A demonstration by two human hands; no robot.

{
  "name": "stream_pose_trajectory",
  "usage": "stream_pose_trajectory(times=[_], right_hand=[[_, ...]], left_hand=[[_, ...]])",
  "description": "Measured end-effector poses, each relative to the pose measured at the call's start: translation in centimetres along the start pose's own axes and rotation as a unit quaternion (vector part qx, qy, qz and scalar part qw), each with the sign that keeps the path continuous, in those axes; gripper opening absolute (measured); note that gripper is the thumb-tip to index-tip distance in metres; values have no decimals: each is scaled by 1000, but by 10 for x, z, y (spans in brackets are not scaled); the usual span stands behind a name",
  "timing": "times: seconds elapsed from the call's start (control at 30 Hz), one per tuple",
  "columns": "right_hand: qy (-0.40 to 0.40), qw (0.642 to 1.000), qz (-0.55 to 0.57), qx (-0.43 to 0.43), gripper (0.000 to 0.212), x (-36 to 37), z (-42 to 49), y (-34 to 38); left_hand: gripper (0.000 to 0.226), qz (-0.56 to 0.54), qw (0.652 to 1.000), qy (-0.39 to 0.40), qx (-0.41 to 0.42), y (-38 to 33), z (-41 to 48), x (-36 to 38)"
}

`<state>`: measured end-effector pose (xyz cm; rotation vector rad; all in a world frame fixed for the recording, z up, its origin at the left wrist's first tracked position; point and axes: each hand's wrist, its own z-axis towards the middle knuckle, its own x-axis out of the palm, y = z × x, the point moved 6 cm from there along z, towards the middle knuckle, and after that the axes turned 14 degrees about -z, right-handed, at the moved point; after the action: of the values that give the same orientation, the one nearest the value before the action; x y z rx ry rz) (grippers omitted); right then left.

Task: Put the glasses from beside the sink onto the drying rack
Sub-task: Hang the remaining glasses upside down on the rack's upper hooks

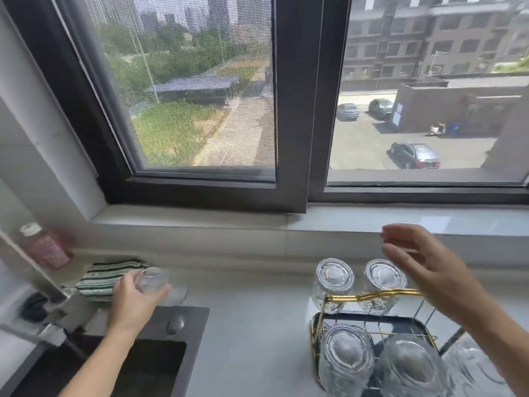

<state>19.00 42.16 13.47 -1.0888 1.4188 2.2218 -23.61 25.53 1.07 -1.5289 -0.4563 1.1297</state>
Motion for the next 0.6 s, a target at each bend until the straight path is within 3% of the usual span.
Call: stream_pose_trajectory(times=[0.07, 0.17, 0.23, 0.27, 0.33, 0.4, 0.47, 0.53, 0.6], right_hand=[[28, 998, 49, -6, 30, 14, -16, 21], [110, 977, 181, 35, 51, 49, -33, 38], [169, 928, 324, 77, 58, 63, -43, 43], [171, 907, 375, 83, 56, 59, -45, 42], [128, 900, 409, 81, 58, 33, -47, 29], [65, 925, 366, 81, 60, -3, -46, 7], [-9, 968, 234, 89, 62, -42, -40, -19], [-82, 989, 62, 107, 69, -76, -27, -47], [-71, 985, -76, 139, 76, -88, -11, -73]], left_hand=[[59, -154, 985, 78, 18, -47, -33, 15], [58, -357, 902, 234, 56, -132, -103, 51], [60, -407, 857, 307, 80, -169, -148, 78], [62, -402, 846, 336, 98, -182, -168, 93], [72, -361, 845, 370, 135, -197, -197, 117], [88, -331, 850, 388, 132, -197, -210, 134], [95, -291, 866, 393, 102, -184, -214, 144], [82, -248, 893, 363, 94, -164, -216, 143], [70, -226, 919, 313, 77, -138, -216, 137]])
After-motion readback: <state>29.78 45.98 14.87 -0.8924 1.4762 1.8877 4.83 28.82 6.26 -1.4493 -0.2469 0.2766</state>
